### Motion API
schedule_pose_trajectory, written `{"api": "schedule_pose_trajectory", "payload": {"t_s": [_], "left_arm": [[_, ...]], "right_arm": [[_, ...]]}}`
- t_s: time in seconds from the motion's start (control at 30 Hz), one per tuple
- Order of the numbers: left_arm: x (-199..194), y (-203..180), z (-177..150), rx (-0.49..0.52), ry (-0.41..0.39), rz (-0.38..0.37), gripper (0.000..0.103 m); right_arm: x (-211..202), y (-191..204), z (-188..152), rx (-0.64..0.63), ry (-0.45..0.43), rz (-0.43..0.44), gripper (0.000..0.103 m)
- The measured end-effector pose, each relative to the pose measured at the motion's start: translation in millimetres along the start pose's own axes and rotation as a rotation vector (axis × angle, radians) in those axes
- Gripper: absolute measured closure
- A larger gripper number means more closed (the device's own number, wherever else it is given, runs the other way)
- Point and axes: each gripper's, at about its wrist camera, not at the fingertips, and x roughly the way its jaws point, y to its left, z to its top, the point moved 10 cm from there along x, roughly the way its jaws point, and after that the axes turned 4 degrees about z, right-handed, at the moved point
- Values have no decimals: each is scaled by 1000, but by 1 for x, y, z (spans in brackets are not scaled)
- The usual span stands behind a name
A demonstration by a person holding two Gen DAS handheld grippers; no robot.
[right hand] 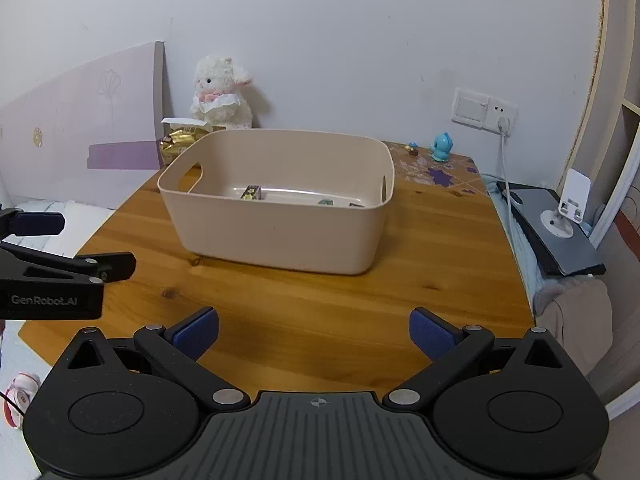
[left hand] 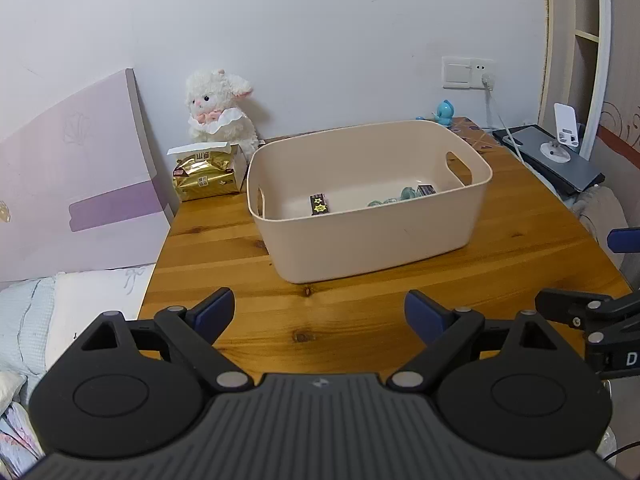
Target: Organize objects
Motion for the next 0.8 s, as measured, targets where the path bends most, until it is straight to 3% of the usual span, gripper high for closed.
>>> {"api": "schedule_pose_trajectory", "payload": {"t_s": [0.53,0.8], "left_arm": [[-34,11,-36,-40,5,-10,11],[-45,9,-39,-34,-14,-12,11]], "right_arm": [[-37,-3,-26,28,-14,0,0],[-49,-5,-38,34,-15,-14,0]]}}
